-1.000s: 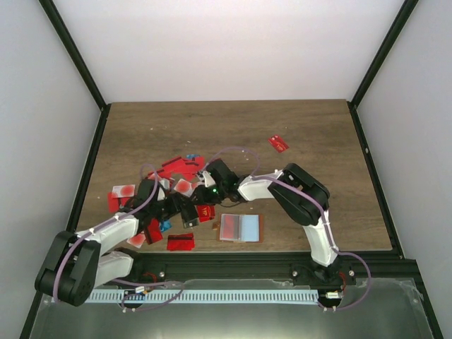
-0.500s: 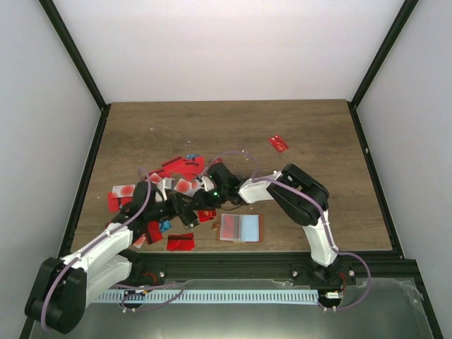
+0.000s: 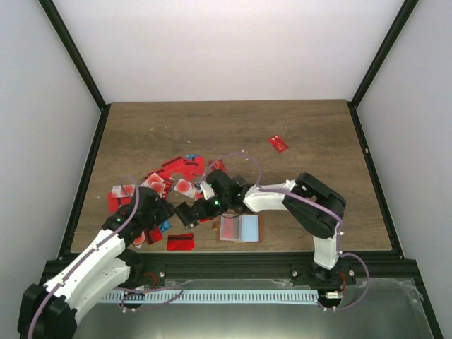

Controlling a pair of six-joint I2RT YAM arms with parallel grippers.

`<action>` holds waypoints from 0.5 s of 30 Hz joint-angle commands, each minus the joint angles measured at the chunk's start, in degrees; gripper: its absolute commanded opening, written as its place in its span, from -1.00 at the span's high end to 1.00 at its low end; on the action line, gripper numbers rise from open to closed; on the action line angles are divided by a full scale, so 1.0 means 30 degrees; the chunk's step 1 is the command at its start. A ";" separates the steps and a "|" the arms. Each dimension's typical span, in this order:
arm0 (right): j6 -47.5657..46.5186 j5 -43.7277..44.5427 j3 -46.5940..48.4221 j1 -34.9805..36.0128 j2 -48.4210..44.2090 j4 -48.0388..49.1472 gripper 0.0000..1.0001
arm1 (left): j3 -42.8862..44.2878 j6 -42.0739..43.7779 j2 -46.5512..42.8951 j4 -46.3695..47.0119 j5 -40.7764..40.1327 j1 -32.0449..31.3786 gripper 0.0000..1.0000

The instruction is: Put the credit cards into the card holder

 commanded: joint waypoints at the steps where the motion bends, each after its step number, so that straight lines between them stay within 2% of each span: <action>1: -0.0614 0.1981 -0.1295 0.1347 -0.2084 -0.1455 0.41 | 0.1363 -0.2099 0.0803 -0.4593 -0.3482 -0.2246 -0.23; 3: -0.0534 0.2413 -0.2004 0.1634 -0.2753 -0.1491 0.38 | 0.2174 -0.3621 0.0878 -0.6601 -0.6018 -0.3460 -0.29; 8: -0.0634 0.3279 -0.3364 0.1849 -0.4046 -0.1940 0.31 | 0.2512 -0.6192 0.1776 -0.7686 -0.8731 -0.3677 -0.39; 13: -0.0976 0.3266 -0.4043 0.1846 -0.4932 -0.2728 0.18 | 0.2887 -0.8781 0.2504 -0.8678 -1.1976 -0.3651 -0.73; 15: -0.1075 0.3017 -0.4283 0.1836 -0.5187 -0.2711 0.13 | 0.2843 -0.8770 0.2735 -0.8625 -1.2527 -0.3193 -0.82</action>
